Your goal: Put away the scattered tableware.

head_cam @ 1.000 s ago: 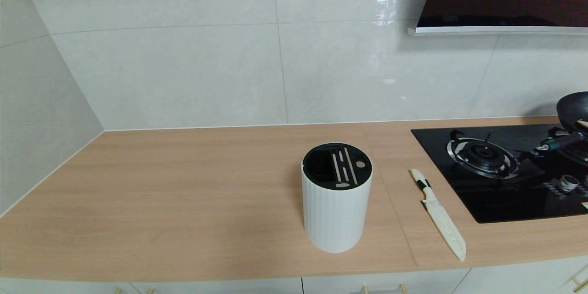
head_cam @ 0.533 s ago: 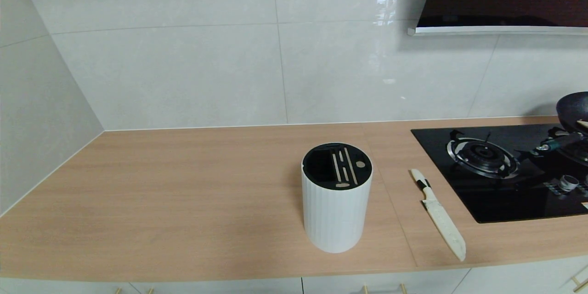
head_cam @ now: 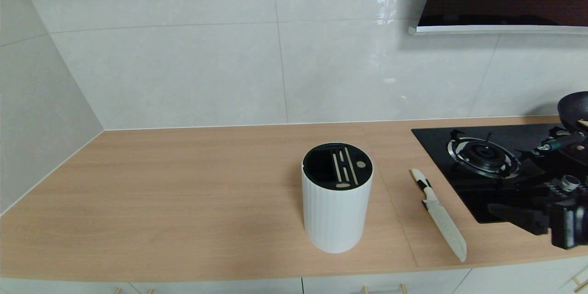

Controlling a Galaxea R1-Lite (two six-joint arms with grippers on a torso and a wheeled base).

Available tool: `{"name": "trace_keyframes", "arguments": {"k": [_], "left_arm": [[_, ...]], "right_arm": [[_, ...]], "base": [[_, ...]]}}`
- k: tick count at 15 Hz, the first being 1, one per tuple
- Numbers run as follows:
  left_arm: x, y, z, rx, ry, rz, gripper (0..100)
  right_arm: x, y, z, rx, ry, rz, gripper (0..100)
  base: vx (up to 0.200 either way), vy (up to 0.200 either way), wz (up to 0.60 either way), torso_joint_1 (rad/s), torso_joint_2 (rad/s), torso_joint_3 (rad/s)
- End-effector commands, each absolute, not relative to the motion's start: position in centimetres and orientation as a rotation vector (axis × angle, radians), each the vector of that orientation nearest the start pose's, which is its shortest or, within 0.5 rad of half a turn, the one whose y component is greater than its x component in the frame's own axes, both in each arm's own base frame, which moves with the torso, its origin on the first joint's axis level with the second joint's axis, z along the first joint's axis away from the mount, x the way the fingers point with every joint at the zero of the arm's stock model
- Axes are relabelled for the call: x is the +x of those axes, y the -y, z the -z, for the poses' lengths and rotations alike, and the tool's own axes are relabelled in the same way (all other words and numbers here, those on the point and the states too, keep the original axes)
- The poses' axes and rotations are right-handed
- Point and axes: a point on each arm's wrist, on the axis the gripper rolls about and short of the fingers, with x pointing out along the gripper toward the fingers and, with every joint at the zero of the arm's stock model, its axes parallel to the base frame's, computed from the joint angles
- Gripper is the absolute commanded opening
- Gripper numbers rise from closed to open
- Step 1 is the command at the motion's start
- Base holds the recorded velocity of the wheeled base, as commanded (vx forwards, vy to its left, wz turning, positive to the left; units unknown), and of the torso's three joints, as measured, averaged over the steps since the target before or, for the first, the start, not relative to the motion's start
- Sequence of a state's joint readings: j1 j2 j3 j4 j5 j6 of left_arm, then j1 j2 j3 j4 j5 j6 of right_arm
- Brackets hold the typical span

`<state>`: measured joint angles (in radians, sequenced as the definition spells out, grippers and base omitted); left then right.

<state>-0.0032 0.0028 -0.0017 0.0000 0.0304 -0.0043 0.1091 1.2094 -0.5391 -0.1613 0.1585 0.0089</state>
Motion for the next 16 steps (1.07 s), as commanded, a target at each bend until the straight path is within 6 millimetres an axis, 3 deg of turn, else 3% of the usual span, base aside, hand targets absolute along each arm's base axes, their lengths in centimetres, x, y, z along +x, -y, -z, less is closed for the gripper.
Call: {"name": "trace_keyframes", "arguments": {"k": [1, 4, 10, 16], "left_arm": [[-2.3, -0.1, -7.6, -0.005, -0.001, -0.028, 100], [-2.3, -0.1, -7.6, -0.005, -0.001, -0.028, 100], [-2.3, -0.1, -7.6, -0.005, -0.001, -0.028, 100], [-2.3, -0.1, -7.6, -0.005, -0.001, -0.028, 100]], "right_arm": [[23.7, -3.6, -14.3, 0.01, -0.65, -0.281, 100], [27.3, -4.4, -10.7, -0.022, -0.738, -0.241, 100], [30.9, -5.4, -4.4, -0.123, -0.757, -0.129, 100], [32.3, -5.1, -2.6, -0.11, -0.694, -0.101, 100]], "base": [[0.0, 0.0, 0.0, 0.0, 0.0, 0.0], [0.0, 0.0, 0.0, 0.0, 0.0, 0.0], [0.0, 0.0, 0.0, 0.0, 0.0, 0.0], [0.0, 0.0, 0.0, 0.0, 0.0, 0.0]]}}
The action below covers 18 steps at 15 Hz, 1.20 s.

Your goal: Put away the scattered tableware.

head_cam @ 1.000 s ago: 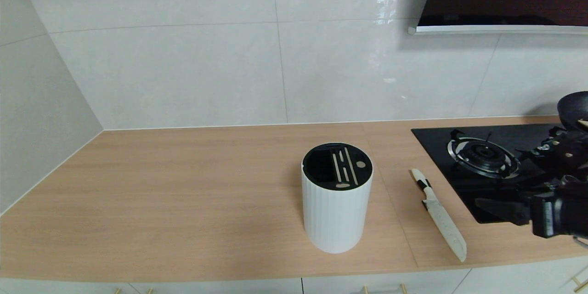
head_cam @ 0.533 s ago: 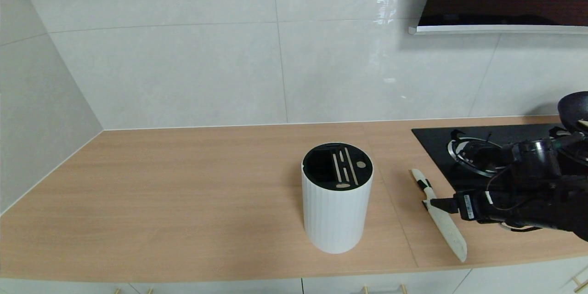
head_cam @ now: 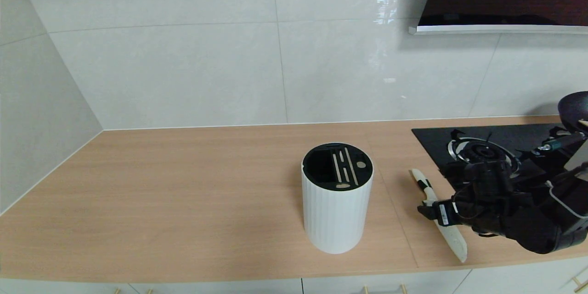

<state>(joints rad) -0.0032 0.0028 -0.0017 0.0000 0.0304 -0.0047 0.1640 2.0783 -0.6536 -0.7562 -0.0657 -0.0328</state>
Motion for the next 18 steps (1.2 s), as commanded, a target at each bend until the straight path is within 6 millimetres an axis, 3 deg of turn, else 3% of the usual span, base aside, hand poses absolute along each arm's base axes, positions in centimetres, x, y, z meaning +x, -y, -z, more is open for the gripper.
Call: {"name": "trace_keyframes", "arguments": {"k": [1, 7, 18], "left_arm": [[-2.3, -0.1, -7.6, -0.008, -0.001, -0.028, 100], [-2.3, -0.1, -7.6, -0.009, -0.001, -0.029, 100], [-2.3, -0.1, -7.6, -0.009, -0.001, -0.028, 100]], "right_arm": [[32.6, -4.8, -2.4, -0.106, -0.682, -0.094, 100], [33.9, -4.3, -0.7, -0.089, -0.595, -0.07, 100], [34.1, -4.7, -0.6, -0.05, -0.582, -0.08, 100]], "base": [[0.0, 0.0, 0.0, 0.0, 0.0, 0.0], [0.0, 0.0, 0.0, 0.0, 0.0, 0.0], [0.0, 0.0, 0.0, 0.0, 0.0, 0.0]]}}
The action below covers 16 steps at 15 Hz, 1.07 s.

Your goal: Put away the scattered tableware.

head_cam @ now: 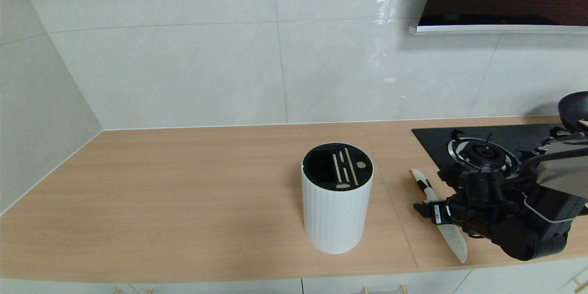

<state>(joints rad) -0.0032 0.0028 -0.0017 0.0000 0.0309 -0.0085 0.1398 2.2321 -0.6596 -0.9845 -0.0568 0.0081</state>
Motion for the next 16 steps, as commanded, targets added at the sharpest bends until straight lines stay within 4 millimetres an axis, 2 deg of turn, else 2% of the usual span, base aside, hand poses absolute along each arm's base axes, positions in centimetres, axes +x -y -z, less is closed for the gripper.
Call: {"name": "trace_keyframes", "arguments": {"k": [1, 5, 6, 11, 16], "left_arm": [[-2.3, -0.1, -7.6, -0.009, -0.001, -0.028, 100], [-2.3, -0.1, -7.6, -0.009, -0.001, -0.028, 100], [-2.3, -0.1, -7.6, -0.009, -0.001, -0.028, 100], [-2.3, -0.1, -7.6, -0.009, -0.001, -0.028, 100], [-2.3, -0.1, -7.6, -0.008, -0.001, -0.029, 100]], "right_arm": [[34.1, -4.9, -0.5, -0.05, -0.585, -0.084, 100], [34.0, -4.9, -0.4, -0.053, -0.589, -0.084, 100], [34.0, -4.9, -0.3, -0.054, -0.593, -0.084, 0], [34.0, -5.2, 0.7, -0.07, -0.621, -0.086, 0], [34.1, -5.2, 0.3, -0.067, -0.57, -0.078, 0]], "base": [[0.0, 0.0, 0.0, 0.0, 0.0, 0.0], [0.0, 0.0, 0.0, 0.0, 0.0, 0.0], [0.0, 0.0, 0.0, 0.0, 0.0, 0.0], [0.0, 0.0, 0.0, 0.0, 0.0, 0.0], [0.0, 0.0, 0.0, 0.0, 0.0, 0.0]]}}
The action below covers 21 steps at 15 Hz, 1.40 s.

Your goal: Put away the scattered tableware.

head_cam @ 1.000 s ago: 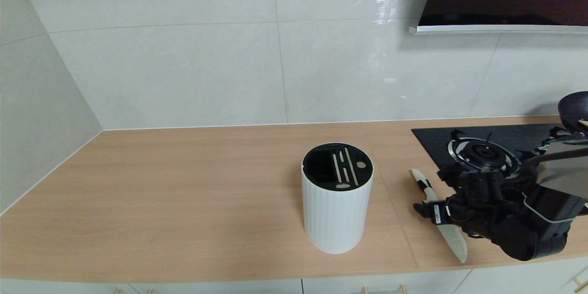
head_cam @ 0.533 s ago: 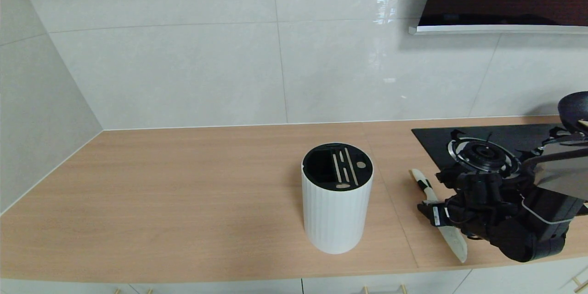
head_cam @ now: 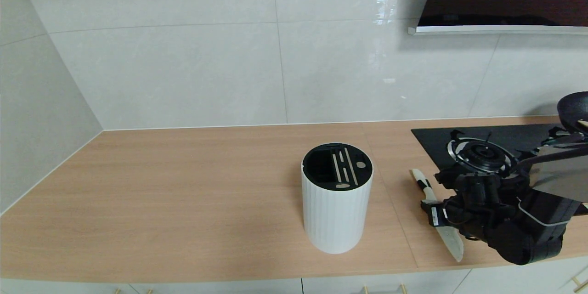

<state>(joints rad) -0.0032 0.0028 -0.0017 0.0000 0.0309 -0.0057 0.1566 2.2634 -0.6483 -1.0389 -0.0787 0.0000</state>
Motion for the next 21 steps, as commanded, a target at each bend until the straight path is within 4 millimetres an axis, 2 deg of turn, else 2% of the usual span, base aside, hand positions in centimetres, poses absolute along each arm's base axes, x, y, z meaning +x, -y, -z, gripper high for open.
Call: {"name": "trace_keyframes", "arguments": {"k": [1, 4, 5, 6, 7, 8, 9, 10, 12, 13, 15, 17, 18, 19, 21], "left_arm": [[-2.3, -0.1, -7.6, -0.003, -0.001, -0.028, 100], [-2.3, -0.1, -7.6, 0.002, -0.002, -0.028, 100], [-2.4, -0.1, -8.0, 0.015, 0.015, -0.019, 100], [-2.6, 0.0, -9.2, 0.015, 0.038, -0.003, 100], [-2.8, 0.1, -13.1, 0.017, 0.019, 0.106, 100], [-2.8, 0.1, -13.4, 0.017, 0.016, 0.113, 100], [-1.1, 0.5, -18.0, 0.019, -0.072, 0.26, 100], [1.3, 0.7, -20.1, 0.029, -0.142, 0.316, 100], [6.2, 0.9, -22.9, 0.037, -0.223, 0.352, 100], [8.3, 1.2, -23.7, 0.033, -0.24, 0.371, 100], [11.4, 3.1, -24.7, -0.036, -0.274, 0.494, 100], [13.8, 6.4, -24.9, -0.211, -0.321, 0.638, 100], [14.6, 7.3, -25.0, -0.275, -0.326, 0.663, 100], [16.8, 9.2, -25.0, -0.39, -0.31, 0.698, 100], [19.4, 11.2, -24.0, -0.444, -0.303, 0.726, 100]], "right_arm": [[34.3, -5.2, -0.2, -0.071, -0.537, -0.048, 0], [34.3, -4.9, -3.5, -0.068, -0.401, 0.032, 0], [33.9, -4.9, -6.4, -0.053, -0.323, 0.032, 0], [33.6, -4.9, -7.8, -0.048, -0.283, 0.032, 0], [33.1, -4.8, -11.8, -0.032, -0.192, 0.031, 0], [33.1, -4.9, -12.3, -0.031, -0.183, 0.029, 0], [32.1, -6.7, -17.7, -0.015, -0.119, -0.029, 0], [31.3, -7.8, -20.2, 0.001, -0.083, -0.067, 0], [29.2, -9.9, -23.7, 0.037, 0.003, -0.149, 0], [27.6, -10.8, -24.7, 0.058, 0.026, -0.196, 0], [25.3, -12.5, -23.6, 0.088, -0.022, -0.265, 0], [23.9, -14.1, -23.5, 0.086, -0.029, -0.295, 0], [23.3, -14.8, -23.7, 0.09, -0.022, -0.317, 0], [21.6, -16.5, -23.9, 0.09, -0.021, -0.371, 0], [19.6, -18.4, -23.5, 0.082, -0.036, -0.438, 0]], "base": [[0.0, 0.0, 0.0, 0.0, 0.0, 0.0], [0.0, 0.0, 0.0, 0.0, 0.0, 0.0], [0.0, 0.0, 0.0, 0.0, 0.0, 0.0], [0.0, 0.0, 0.0, 0.0, 0.0, 0.0], [0.0, 0.0, 0.0, 0.0, 0.0, 0.0], [0.0, 0.0, 0.0, 0.0, 0.0, 0.0], [0.0, 0.0, 0.0, 0.0, 0.0, 0.0], [0.0, 0.0, 0.0, 0.0, 0.0, 0.0], [0.0, 0.0, 0.0, 0.0, 0.0, 0.0], [0.0, 0.0, 0.0, 0.0, 0.0, 0.0], [0.0, 0.0, 0.0, 0.0, 0.0, 0.0], [0.0, 0.0, 0.0, 0.0, 0.0, 0.0], [0.0, 0.0, 0.0, 0.0, 0.0, 0.0], [0.0, 0.0, 0.0, 0.0, 0.0, 0.0], [0.0, 0.0, 0.0, 0.0, 0.0, 0.0]]}}
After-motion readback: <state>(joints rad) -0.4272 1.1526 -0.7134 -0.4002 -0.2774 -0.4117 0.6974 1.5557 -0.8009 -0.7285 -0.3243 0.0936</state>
